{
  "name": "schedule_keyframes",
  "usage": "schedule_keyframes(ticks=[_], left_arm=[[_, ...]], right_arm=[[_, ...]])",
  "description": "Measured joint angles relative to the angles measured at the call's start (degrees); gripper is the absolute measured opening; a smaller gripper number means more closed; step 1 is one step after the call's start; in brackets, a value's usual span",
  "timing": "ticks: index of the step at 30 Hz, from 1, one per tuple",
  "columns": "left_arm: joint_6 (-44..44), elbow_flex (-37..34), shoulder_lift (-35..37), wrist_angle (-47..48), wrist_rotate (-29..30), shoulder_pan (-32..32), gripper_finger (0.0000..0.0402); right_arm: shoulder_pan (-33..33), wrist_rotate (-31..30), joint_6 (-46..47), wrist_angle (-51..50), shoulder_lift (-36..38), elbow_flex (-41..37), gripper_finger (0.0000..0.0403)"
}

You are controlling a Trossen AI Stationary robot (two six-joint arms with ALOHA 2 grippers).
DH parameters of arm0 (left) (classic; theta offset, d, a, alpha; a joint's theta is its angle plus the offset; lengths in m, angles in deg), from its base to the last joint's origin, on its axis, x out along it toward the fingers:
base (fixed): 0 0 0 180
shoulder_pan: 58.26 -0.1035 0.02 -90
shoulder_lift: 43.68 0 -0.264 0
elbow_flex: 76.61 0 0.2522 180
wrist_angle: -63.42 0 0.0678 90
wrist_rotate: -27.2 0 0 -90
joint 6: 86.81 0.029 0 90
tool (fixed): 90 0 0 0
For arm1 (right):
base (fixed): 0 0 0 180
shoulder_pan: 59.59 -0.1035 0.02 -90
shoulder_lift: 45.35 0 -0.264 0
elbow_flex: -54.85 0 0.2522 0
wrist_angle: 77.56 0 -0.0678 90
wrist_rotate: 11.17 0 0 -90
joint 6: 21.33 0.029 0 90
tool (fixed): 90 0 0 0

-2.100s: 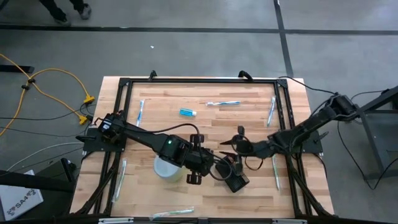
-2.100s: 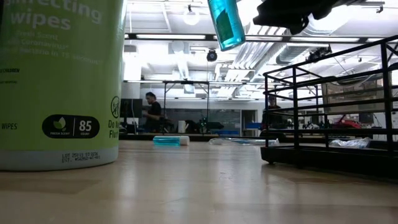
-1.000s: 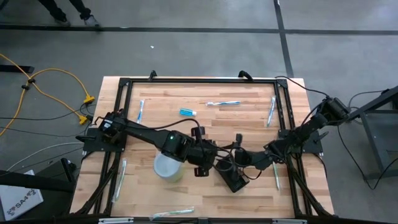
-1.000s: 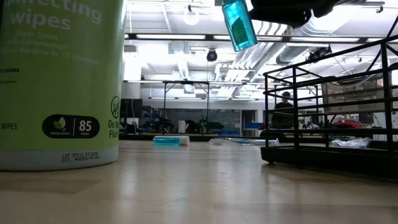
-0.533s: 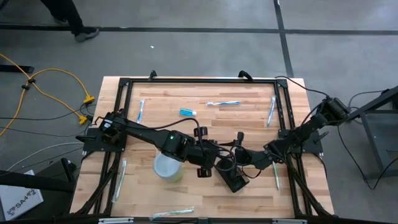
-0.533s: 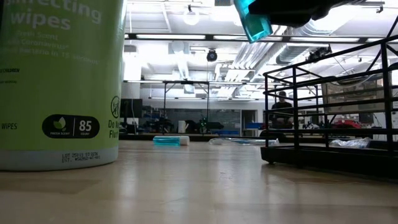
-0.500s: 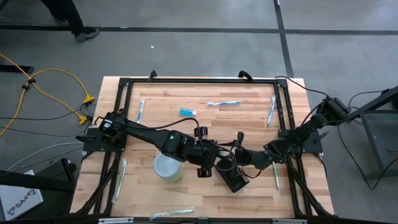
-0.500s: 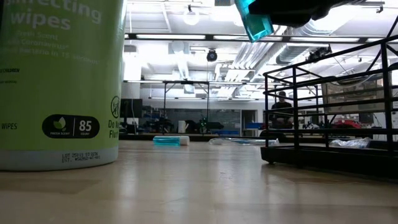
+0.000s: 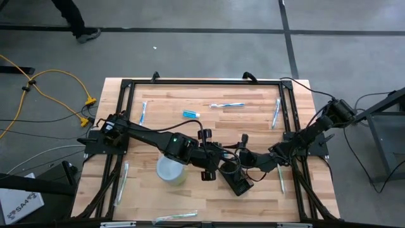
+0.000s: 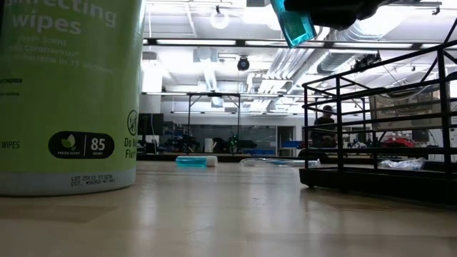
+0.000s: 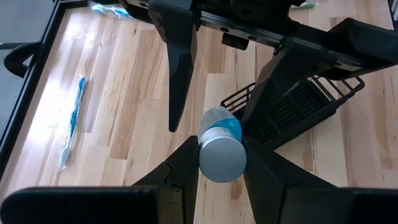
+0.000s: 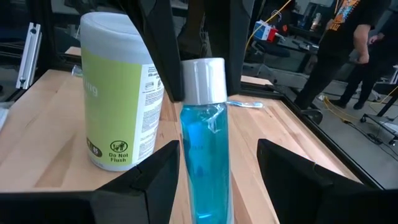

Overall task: Pick & Place toothbrushing station
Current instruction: Put the bottom blue mouthwash into the black mesh organizer

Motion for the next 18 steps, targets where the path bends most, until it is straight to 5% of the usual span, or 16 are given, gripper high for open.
schedule_keyframes(ticks=[18], left_arm=[[0.94,0.00,0.00,0.24,-0.07,0.24,0.0096]], right_arm=[[-0.57,-0.20,1.80,-2.63,0.00,-0.02,0.0207]])
